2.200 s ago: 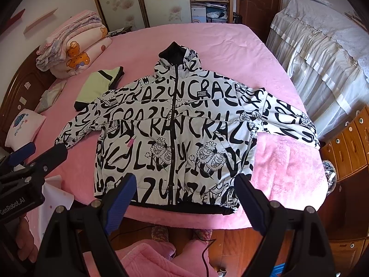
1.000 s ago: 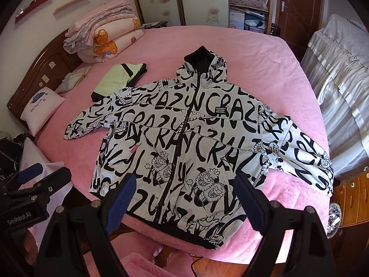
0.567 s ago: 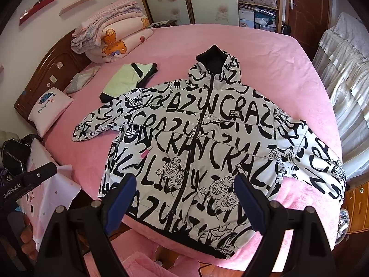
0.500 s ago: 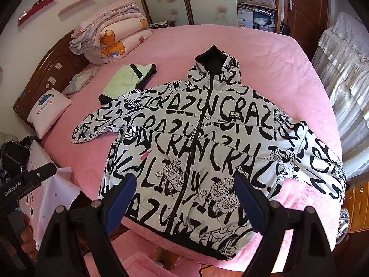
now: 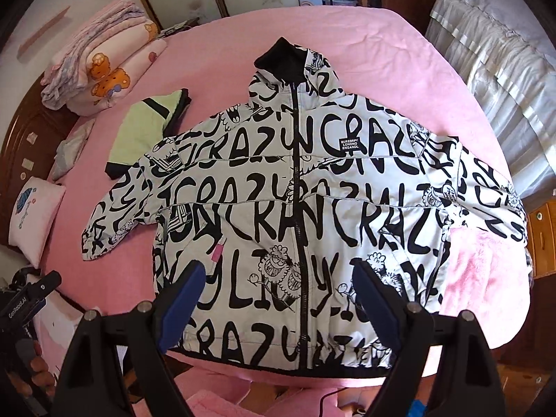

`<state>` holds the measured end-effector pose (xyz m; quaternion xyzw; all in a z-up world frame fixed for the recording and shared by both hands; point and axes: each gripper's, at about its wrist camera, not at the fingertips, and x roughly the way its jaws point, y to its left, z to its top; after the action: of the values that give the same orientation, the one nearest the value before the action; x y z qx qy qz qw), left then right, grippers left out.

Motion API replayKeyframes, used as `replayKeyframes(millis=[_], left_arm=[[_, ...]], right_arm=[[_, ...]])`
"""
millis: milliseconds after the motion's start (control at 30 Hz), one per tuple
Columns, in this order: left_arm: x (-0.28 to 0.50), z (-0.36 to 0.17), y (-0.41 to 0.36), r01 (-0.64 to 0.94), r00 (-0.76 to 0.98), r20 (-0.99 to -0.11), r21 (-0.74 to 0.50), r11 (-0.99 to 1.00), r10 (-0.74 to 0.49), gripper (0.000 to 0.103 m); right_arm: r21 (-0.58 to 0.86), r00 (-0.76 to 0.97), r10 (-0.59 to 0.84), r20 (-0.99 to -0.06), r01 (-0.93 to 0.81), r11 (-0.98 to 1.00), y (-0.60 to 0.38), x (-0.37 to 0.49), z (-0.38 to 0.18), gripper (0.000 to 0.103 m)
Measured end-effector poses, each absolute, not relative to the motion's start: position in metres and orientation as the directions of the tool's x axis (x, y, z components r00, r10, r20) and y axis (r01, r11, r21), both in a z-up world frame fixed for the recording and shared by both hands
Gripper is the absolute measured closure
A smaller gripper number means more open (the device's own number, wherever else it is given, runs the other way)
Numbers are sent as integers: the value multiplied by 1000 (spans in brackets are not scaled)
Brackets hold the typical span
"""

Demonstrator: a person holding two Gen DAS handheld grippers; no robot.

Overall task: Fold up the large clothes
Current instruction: 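Move the left gripper to the jacket sleeve cuff and grasp it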

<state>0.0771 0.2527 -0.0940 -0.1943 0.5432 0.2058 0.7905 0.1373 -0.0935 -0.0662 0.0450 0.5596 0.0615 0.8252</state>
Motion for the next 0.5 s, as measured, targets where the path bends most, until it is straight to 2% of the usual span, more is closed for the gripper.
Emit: replayKeyframes(millis=[167,400,500], left_arm=[[87,-143,332,-609,271,-962,-171,775,1,0],[107,-215,417,-686,255,-967,-178,705,4,1],[119,-249,454,-729,235,-971,-154,667,32,4]], right_arm=[[123,373,104,-922,27,992,-43,145,-79,16],[82,381,40,-924,94,992,30,160,-104,16],[86,364,45,-930,98,991,56,164,-120,16]])
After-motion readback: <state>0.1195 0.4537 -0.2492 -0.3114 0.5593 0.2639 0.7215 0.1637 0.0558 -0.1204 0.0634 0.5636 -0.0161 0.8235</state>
